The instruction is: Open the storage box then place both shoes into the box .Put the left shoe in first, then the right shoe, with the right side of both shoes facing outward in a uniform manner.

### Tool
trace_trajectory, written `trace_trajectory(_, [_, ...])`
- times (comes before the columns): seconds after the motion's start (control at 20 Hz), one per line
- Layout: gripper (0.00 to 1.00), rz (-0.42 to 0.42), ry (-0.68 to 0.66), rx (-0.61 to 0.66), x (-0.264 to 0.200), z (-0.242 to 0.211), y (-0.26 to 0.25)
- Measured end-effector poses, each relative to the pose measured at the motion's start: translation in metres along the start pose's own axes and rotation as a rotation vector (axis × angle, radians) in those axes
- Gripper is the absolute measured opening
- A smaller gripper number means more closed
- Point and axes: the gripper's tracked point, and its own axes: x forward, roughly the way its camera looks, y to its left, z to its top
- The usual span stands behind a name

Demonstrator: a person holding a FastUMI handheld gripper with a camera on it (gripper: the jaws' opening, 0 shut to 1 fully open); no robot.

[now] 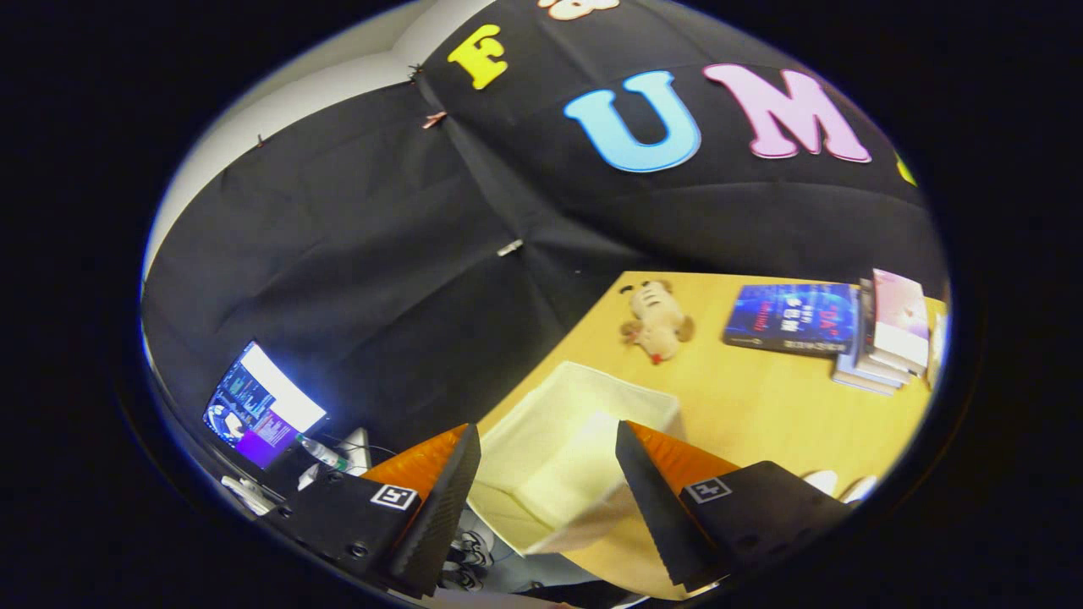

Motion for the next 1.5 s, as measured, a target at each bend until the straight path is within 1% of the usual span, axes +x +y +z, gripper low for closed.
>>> trace_trajectory(0.05, [0.98,-0.044,0.003,0.005,-0.017,-0.016,-0.013])
trace_trajectory(0.2, [0.97,-0.191,0.024,0.009,-0.058,-0.043,-0.072])
trace_trajectory(0.3, [0.97,-0.290,0.059,0.018,-0.081,-0.071,-0.112])
trace_trajectory(0.4, [0.97,-0.376,0.103,0.039,-0.097,-0.100,-0.142])
trace_trajectory(0.45, [0.97,-0.413,0.130,0.049,-0.102,-0.105,-0.158])
trace_trajectory(0.55, [0.97,-0.469,0.195,0.065,-0.111,-0.139,-0.182])
trace_trajectory(0.7, [0.96,-0.516,0.269,0.119,-0.113,-0.182,-0.213])
trace_trajectory(0.85, [0.96,-0.555,0.332,0.160,-0.106,-0.209,-0.244])
trace_trajectory(0.95, [0.94,-0.579,0.358,0.214,-0.098,-0.220,-0.262])
trace_trajectory(1.05, [0.95,-0.575,0.354,0.294,-0.086,-0.224,-0.273])
trace_trajectory(1.1, [0.91,-0.574,0.355,0.323,-0.082,-0.225,-0.279])
trace_trajectory(1.2, [0.89,-0.571,0.374,0.363,-0.074,-0.229,-0.287])
trace_trajectory(1.35, [0.74,-0.525,0.396,0.403,-0.058,-0.235,-0.282])
trace_trajectory(1.4, [0.59,-0.533,0.411,0.398,-0.059,-0.236,-0.281])
trace_trajectory(1.45, [0.54,-0.539,0.411,0.386,-0.058,-0.235,-0.284])
trace_trajectory(1.5, [0.42,-0.566,0.438,0.359,-0.060,-0.244,-0.292])
